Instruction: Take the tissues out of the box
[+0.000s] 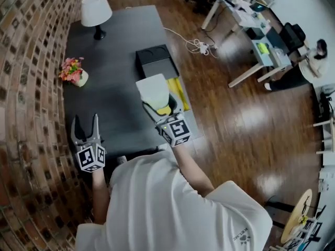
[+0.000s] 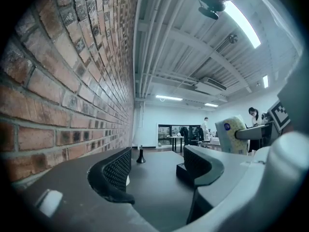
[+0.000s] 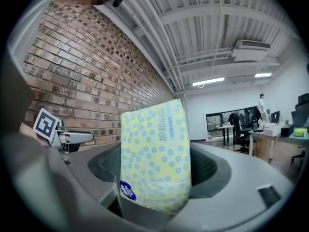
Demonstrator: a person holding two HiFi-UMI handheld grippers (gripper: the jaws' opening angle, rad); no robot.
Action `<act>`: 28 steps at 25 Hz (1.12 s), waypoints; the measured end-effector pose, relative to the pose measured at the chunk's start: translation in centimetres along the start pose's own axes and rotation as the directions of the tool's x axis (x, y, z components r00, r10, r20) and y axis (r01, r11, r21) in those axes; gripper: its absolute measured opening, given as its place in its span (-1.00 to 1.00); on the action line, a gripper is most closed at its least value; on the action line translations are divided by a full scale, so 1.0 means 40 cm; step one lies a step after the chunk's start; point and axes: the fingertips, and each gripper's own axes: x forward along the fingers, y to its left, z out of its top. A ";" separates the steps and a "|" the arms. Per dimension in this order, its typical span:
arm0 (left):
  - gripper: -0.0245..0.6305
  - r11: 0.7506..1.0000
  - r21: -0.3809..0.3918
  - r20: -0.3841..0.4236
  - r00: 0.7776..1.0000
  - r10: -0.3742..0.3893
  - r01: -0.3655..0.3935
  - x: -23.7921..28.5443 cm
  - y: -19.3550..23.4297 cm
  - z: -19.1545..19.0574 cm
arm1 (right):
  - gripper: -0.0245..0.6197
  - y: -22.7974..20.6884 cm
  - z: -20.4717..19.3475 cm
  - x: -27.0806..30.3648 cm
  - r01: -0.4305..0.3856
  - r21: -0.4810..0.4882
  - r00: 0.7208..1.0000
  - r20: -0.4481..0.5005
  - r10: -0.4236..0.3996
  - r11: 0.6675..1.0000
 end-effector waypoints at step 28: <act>0.09 0.977 -0.010 -0.007 0.977 -0.215 0.215 0.130 -0.579 -0.053 | 0.32 -0.333 -0.005 -0.219 -0.020 0.038 1.000 0.013 0.020 0.999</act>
